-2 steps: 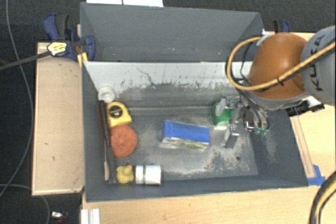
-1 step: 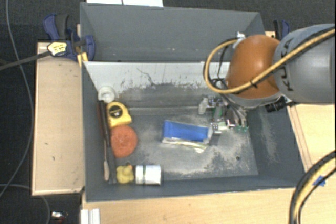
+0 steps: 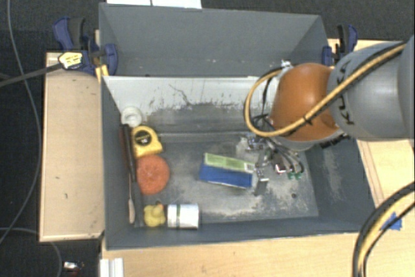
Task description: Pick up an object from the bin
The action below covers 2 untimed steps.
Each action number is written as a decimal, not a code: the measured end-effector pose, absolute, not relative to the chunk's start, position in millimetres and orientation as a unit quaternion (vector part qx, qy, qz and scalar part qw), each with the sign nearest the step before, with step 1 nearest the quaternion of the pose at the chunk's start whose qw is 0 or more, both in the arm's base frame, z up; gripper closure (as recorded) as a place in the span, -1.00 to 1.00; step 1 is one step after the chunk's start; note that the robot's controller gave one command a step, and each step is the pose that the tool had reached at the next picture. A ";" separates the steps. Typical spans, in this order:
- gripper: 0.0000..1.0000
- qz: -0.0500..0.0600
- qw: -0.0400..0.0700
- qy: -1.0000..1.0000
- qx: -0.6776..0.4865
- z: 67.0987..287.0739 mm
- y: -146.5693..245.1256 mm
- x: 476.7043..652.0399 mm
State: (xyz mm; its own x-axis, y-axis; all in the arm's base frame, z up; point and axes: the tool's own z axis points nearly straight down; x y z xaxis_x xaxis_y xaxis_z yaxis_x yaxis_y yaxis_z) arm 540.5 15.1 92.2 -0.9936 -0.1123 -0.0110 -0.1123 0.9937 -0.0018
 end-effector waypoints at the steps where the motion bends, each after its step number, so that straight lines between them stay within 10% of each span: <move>1: -1.00 0.000 0.005 1.000 0.018 86.3 33.0 532.2; 2: 1.00 0.000 0.007 0.999 -0.053 70.9 15.2 540.7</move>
Offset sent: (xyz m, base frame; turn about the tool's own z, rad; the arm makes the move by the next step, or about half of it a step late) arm -0.0009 0.0004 -0.0222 0.0029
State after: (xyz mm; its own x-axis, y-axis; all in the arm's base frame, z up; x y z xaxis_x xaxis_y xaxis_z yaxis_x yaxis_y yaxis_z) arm 540.7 15.2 70.9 -0.9943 -0.1060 -0.0136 -0.1060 0.9944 -0.0014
